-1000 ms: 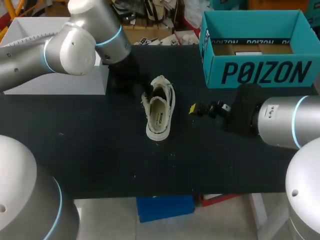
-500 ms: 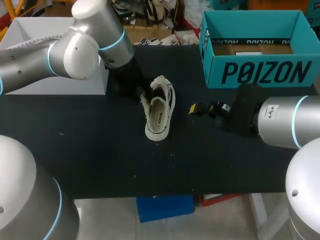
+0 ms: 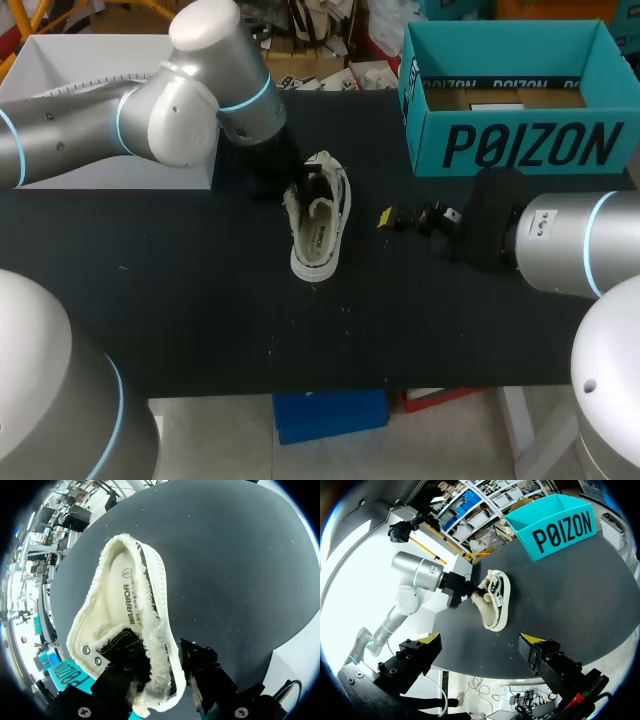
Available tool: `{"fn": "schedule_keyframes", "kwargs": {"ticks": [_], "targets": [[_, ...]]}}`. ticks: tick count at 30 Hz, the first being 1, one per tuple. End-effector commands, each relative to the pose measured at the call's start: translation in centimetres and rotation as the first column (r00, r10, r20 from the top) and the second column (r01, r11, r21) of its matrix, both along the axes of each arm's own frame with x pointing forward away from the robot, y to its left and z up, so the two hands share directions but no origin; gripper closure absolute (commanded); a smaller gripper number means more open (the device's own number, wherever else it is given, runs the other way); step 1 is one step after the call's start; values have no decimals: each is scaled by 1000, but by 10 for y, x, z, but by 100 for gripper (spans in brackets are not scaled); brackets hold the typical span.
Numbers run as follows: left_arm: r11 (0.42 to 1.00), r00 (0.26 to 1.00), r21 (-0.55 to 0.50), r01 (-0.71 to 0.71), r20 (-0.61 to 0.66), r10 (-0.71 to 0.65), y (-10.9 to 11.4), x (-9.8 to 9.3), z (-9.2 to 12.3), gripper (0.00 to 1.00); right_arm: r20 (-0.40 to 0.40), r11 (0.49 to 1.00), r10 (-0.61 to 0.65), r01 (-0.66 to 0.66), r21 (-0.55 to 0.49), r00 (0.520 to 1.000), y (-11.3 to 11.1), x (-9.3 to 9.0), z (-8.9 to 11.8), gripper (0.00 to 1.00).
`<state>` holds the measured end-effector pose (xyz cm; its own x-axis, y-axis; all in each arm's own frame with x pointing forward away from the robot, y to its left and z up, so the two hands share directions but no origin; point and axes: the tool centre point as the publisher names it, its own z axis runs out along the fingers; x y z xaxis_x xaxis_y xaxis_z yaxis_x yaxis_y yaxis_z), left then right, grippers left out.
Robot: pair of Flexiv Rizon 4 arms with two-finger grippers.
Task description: Take the shoe out of the shoebox, open the shoe tongue, remove and reinsert the insole, then place the shoe into the shoebox
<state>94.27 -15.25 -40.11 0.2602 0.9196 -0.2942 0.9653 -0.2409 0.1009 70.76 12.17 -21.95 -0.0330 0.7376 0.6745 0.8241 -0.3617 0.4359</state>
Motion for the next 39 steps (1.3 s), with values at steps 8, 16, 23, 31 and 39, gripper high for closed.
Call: {"fn": "schedule_keyframes", "kwargs": {"ticks": [8, 16, 23, 31, 39], "targets": [[999, 1000, 29, -22, 9, 22, -6, 2, -4, 100, 6, 1000, -7, 7, 2, 1000, 2, -2, -2, 0], [999, 997, 24, -47, -65, 48, -3, 4, 27, 100, 6, 1000, -7, 7, 2, 1000, 2, -2, -2, 0], [994, 991, 18, -106, -79, 107, 1, 16, 69, 100, 6, 1000, -7, 7, 2, 1000, 2, -2, -2, 0], [940, 936, 13, -342, -81, 342, 7, 30, 120, 100, 6, 1000, -7, 7, 2, 1000, 2, -2, -2, 0], [747, 742, 22, -664, -105, 662, 21, 43, 159, 100, 6, 1000, -7, 7, 2, 1000, 2, -2, -2, 0]]}}
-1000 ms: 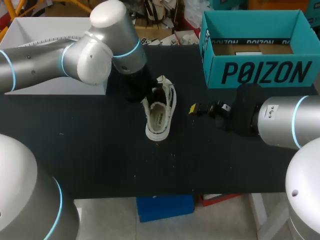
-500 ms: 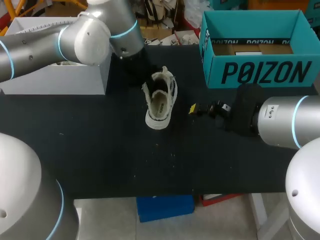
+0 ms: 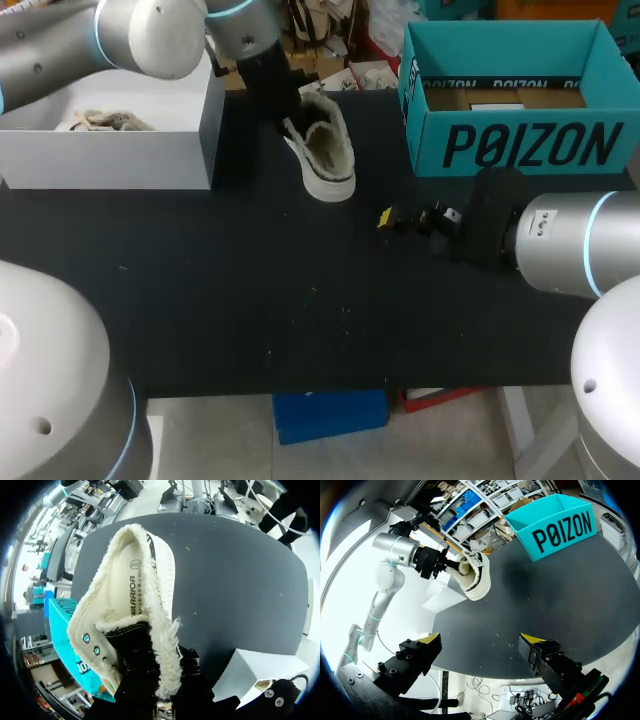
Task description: Take the shoe out of the shoebox, open the shoe tongue, remove and reinsert the insole, then place the shoe into the shoebox
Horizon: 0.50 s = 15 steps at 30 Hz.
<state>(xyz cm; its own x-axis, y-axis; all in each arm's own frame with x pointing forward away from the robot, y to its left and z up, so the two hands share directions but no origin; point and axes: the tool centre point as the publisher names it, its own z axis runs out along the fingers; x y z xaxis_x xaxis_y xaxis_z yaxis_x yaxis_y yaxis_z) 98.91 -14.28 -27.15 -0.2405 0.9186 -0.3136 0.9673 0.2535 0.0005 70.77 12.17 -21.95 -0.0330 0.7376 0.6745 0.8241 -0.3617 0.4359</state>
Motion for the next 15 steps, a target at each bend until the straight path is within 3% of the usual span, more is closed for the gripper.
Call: {"fn": "schedule_keyframes", "kwargs": {"ticks": [1, 6, 15], "targets": [[962, 962, 14, -271, -16, 271, 14, -1, 33, 100, 6, 1000, -7, 7, 2, 1000, 2, -2, -2, 0], [885, 885, -6, -465, 22, 465, 36, 15, 47, 100, 6, 1000, -7, 7, 2, 1000, 2, -2, -2, 0], [659, 660, -66, -749, 13, 751, 98, 39, 71, 100, 6, 1000, -7, 7, 2, 1000, 2, -2, -2, 0]]}}
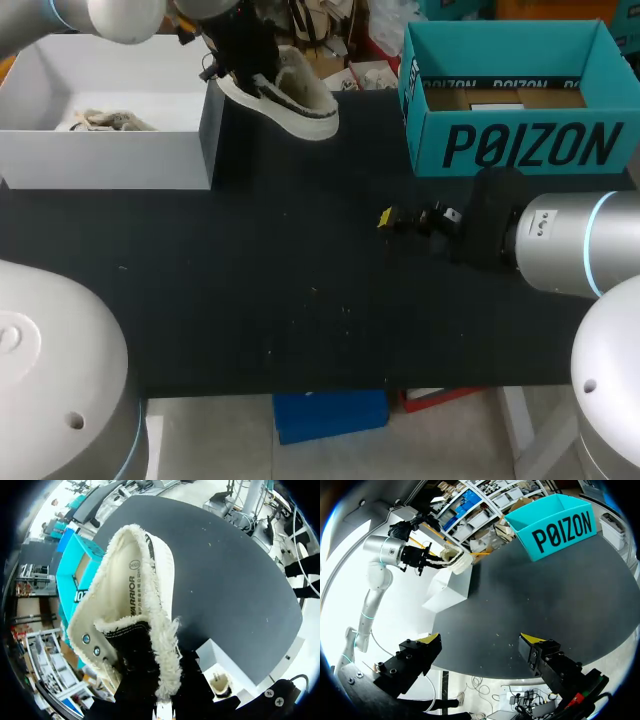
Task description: Take the shoe out of the shoebox, open the shoe tongue, remove and reinsert the insole, then place the shoe into the shoebox
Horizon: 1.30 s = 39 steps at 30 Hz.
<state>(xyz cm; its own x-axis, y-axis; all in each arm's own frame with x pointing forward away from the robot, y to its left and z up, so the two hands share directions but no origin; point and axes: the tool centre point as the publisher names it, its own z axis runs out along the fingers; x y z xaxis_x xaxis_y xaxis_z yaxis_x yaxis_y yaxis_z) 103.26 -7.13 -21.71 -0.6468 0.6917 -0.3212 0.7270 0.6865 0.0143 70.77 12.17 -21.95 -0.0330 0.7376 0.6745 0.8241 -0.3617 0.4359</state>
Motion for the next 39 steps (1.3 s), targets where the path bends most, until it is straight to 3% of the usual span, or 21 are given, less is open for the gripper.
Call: {"fn": "schedule_keyframes", "kwargs": {"ticks": [1, 14, 23, 30, 39], "targets": [[932, 932, -57, -358, 26, 360, 31, -3, 16, 100, 6, 1000, -7, 7, 2, 1000, 2, -2, -2, 0], [777, 782, -109, -620, -2, 623, 137, 11, -12, 100, 6, 1000, -7, 7, 2, 1000, 2, -2, -2, 0], [692, 700, -159, -704, 5, 714, 204, 40, -11, 100, 6, 1000, -7, 7, 2, 1000, 2, -2, -2, 0], [675, 681, -149, -723, 14, 732, 242, 61, -21, 100, 6, 1000, -7, 7, 2, 1000, 2, -2, -2, 0], [689, 692, -130, -713, 31, 721, 272, 95, -28, 100, 6, 1000, -7, 7, 2, 1000, 2, -2, -2, 0]]}}
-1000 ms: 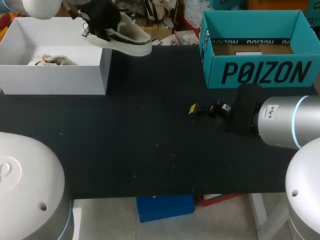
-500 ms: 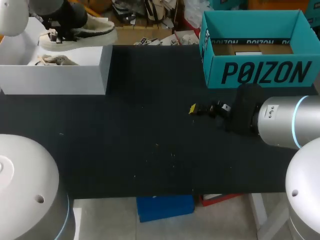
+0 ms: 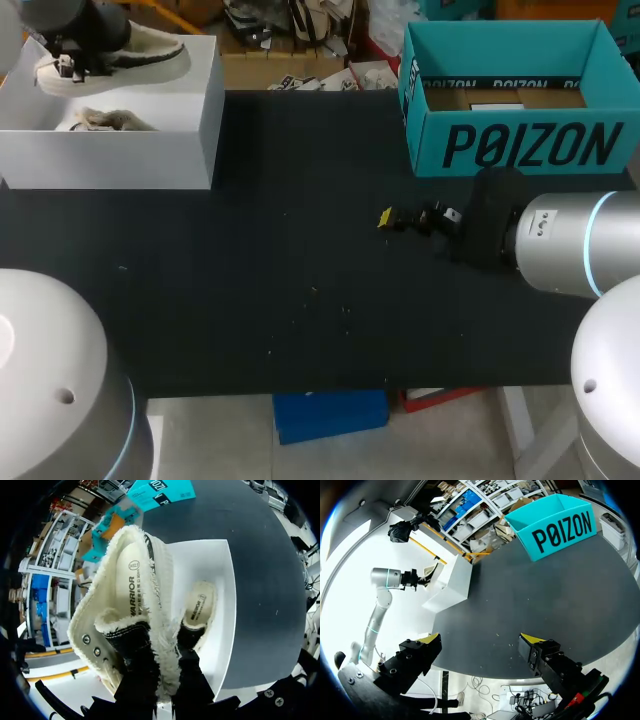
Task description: Take the shoe out of the shoebox, open the shoe tongue, remove and reinsert the insole, then place the shoe into the shoebox
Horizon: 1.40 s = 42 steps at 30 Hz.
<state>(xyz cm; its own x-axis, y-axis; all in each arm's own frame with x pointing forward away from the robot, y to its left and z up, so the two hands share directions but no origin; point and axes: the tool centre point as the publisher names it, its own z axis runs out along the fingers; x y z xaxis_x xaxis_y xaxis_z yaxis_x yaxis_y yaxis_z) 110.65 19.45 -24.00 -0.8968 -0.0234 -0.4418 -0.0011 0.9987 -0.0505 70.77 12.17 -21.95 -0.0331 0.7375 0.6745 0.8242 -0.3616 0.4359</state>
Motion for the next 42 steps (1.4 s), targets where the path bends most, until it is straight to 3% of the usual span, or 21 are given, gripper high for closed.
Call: {"fn": "schedule_keyframes", "kwargs": {"ticks": [1, 9, 19, 33, 42], "targets": [[1000, 1000, 1, 18, -17, -18, 9, 26, -7, 100, 6, 1000, -7, 7, 2, 1000, 2, -2, -2, 0], [992, 995, 77, 98, -20, -97, 22, 60, -25, 100, 6, 1000, -7, 7, 2, 1000, 2, -2, -2, 0], [992, 994, 76, 98, -52, -94, 33, 85, -55, 100, 6, 1000, -7, 7, 2, 1000, 2, -2, -2, 0], [991, 991, 89, 105, -93, -97, 40, 100, -94, 100, 6, 1000, -7, 7, 2, 1000, 2, -2, -2, 0], [989, 989, 94, 116, -107, -106, 29, 103, -112, 100, 6, 1000, -7, 7, 2, 1000, 2, -2, -2, 0]]}}
